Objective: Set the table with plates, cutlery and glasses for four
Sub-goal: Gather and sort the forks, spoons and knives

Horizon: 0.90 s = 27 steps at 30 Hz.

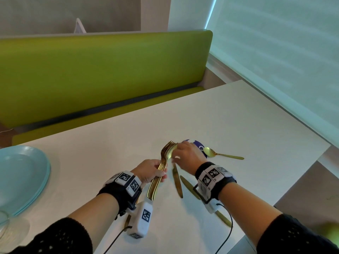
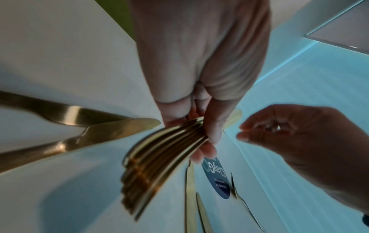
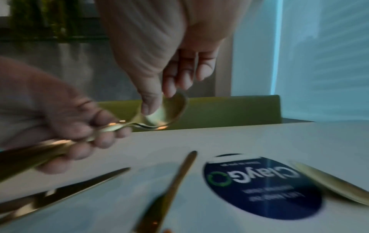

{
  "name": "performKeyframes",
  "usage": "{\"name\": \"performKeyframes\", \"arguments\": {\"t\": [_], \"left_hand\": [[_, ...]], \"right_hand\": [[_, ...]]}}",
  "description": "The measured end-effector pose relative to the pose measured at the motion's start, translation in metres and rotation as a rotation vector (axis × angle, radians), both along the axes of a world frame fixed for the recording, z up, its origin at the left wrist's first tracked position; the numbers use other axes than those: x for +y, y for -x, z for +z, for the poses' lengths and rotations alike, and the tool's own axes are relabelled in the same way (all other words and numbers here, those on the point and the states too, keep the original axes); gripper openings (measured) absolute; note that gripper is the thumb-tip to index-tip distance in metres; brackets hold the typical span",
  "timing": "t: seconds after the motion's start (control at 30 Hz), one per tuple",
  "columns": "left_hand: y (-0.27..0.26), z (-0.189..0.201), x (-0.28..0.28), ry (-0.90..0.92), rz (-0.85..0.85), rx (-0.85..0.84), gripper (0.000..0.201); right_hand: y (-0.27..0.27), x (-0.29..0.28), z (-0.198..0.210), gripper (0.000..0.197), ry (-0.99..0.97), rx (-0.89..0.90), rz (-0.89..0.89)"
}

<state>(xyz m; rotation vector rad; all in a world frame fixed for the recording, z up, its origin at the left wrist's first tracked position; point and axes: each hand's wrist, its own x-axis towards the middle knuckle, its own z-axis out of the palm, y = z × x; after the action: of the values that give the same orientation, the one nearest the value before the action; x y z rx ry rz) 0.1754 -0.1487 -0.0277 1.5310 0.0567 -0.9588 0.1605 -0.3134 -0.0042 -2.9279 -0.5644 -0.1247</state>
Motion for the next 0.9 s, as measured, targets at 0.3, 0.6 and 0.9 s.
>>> {"name": "performKeyframes", "arguments": {"t": [0.3, 0.6, 0.9], "left_hand": [[-0.017, -0.003, -0.011, -0.042, 0.125, 0.056, 0.019], [-0.021, -0.011, -0.028, -0.035, 0.160, 0.115, 0.007], [-0.019, -0.012, -0.038, -0.056, 0.129, 0.096, 0.010]], "right_hand": [[-0.012, -0.110, -0.020, 0.030, 0.113, 0.469, -0.874], [-0.003, -0.138, -0.048, 0.030, 0.290, 0.534, -0.944], [0.004, -0.139, -0.053, 0.031, 0.313, 0.481, -0.878]]}}
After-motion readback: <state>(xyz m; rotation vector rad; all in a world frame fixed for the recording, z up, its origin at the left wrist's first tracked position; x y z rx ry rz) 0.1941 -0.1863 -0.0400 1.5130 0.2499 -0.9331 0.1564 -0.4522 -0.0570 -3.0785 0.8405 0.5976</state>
